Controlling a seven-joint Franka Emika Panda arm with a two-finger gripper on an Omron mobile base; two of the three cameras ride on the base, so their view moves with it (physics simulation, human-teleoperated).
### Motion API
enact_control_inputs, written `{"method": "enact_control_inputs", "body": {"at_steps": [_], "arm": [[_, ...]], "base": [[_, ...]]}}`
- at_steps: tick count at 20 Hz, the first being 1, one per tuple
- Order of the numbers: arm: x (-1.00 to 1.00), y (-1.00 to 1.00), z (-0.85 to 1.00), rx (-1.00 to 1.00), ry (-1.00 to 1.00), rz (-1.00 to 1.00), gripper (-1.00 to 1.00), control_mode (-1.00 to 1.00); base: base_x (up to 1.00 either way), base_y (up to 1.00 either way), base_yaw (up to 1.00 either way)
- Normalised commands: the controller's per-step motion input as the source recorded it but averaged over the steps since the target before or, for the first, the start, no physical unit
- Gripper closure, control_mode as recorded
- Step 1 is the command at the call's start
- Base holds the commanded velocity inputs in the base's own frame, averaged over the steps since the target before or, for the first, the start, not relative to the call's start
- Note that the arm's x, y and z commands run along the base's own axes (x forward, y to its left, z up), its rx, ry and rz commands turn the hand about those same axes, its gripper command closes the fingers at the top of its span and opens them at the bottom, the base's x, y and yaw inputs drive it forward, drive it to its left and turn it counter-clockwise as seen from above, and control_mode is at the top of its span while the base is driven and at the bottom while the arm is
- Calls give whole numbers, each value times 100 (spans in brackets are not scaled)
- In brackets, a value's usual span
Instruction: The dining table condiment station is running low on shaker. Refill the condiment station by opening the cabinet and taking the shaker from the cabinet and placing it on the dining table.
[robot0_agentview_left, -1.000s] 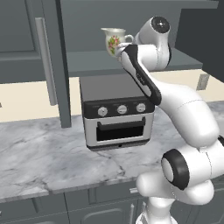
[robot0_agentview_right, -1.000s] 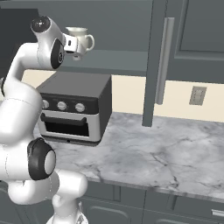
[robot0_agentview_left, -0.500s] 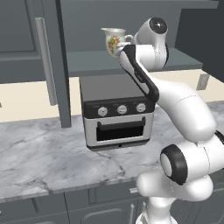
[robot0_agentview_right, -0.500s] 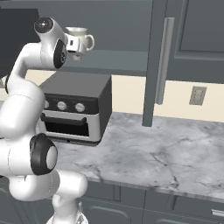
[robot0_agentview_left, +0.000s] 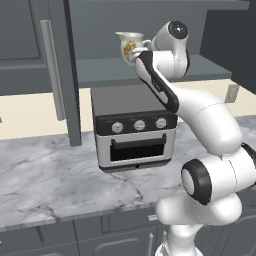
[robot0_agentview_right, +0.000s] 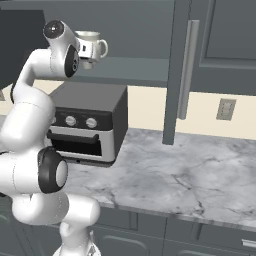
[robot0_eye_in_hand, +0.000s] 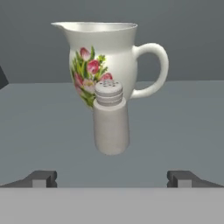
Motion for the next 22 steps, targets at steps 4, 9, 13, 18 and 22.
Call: {"method": "enact_control_inputs", "body": {"at_steps": [4,9,13,18,22], "arm": [[19,0,0,0,-1,0,-100,-100],[21,0,0,0,0,0,-100,-100],[19,0,0,0,0,0,-100,-100],[17,2,-1,0,-1,0,-100,-100],[20,10,-8,0,0,0,-100,-100]], "base": [[0,0,0],[0,0,0],[0,0,0],[0,0,0],[0,0,0]]}}
